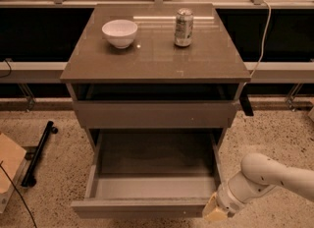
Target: Close middle drawer
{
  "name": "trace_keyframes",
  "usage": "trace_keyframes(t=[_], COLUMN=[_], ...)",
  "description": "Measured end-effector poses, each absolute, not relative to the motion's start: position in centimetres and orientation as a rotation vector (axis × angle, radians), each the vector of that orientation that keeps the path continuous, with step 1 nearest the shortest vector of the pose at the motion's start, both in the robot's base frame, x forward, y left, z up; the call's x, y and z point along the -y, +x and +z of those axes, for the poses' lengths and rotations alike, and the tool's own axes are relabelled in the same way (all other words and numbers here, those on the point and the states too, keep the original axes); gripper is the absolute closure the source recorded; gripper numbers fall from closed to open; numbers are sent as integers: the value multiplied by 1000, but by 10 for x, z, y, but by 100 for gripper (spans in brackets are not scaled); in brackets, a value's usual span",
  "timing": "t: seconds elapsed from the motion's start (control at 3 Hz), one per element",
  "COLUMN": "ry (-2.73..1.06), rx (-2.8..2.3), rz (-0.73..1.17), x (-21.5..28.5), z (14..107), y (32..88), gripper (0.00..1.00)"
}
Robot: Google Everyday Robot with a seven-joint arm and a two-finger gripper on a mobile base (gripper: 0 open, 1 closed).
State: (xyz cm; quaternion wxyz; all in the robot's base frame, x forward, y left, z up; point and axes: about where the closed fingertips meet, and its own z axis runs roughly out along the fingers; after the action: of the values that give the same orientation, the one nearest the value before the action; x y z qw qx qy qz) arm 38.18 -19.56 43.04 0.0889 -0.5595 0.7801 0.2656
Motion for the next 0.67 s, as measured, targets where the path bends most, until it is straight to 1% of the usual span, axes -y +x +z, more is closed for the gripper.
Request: trace_keyframes(t=[0.33, 0.67], ry=[-1665, -1646], rx=[-2321, -2306], rz=[790, 796], x=[196, 198], z=[430, 425], y=[382, 404], gripper=[100, 100])
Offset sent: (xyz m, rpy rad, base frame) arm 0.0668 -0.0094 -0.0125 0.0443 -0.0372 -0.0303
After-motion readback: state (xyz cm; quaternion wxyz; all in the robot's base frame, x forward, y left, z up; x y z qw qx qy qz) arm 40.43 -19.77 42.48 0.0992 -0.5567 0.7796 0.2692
